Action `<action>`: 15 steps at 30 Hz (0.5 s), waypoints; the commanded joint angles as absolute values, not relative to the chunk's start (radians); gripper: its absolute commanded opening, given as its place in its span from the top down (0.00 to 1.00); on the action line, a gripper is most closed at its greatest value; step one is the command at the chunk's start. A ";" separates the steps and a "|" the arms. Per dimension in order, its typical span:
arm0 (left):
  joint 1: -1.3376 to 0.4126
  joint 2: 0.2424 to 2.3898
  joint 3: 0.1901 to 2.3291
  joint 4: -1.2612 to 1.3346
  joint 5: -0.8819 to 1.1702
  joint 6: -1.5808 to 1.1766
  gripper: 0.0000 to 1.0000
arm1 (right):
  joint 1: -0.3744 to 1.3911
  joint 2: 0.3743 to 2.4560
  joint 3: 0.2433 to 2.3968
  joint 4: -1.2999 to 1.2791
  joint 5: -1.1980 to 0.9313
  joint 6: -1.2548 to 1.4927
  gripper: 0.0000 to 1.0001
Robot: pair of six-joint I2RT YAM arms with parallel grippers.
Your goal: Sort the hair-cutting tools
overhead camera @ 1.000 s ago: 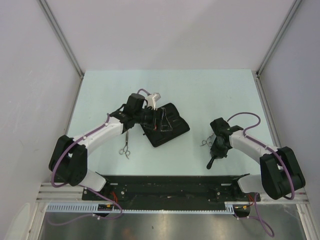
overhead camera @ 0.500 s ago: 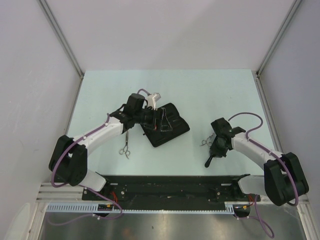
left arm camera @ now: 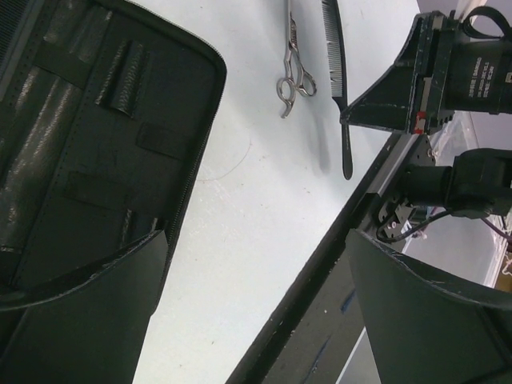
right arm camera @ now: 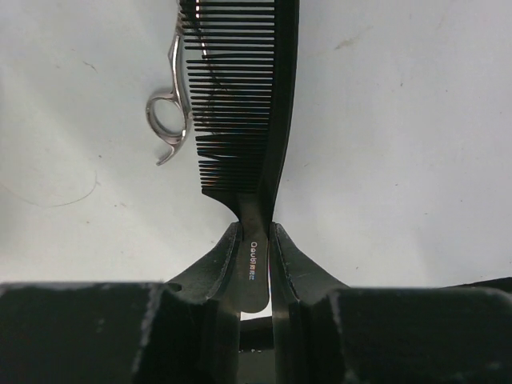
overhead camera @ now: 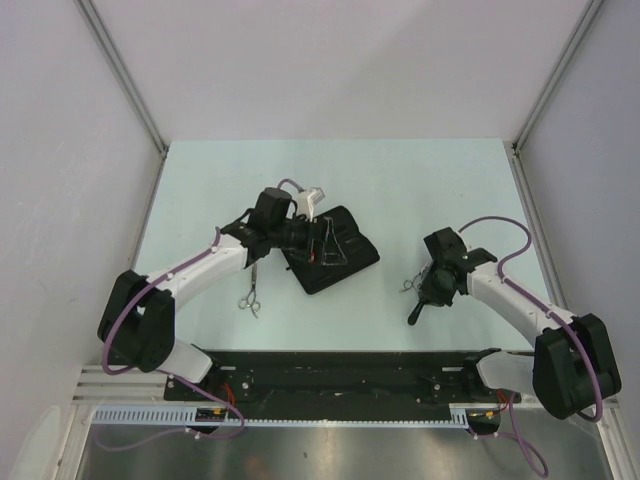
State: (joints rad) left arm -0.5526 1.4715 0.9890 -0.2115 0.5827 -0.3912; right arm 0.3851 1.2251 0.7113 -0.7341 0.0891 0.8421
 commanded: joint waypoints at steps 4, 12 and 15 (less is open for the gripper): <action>-0.586 1.459 1.029 -0.190 0.629 -0.357 0.00 | 0.388 1.190 0.805 -0.724 0.089 0.859 0.90; -0.621 1.457 1.083 -0.169 0.607 -0.344 0.00 | 0.390 1.200 0.894 -0.620 0.068 0.867 0.90; -0.641 1.471 1.095 -0.146 0.617 -0.342 0.00 | 0.391 1.204 0.919 -0.577 0.058 0.870 0.91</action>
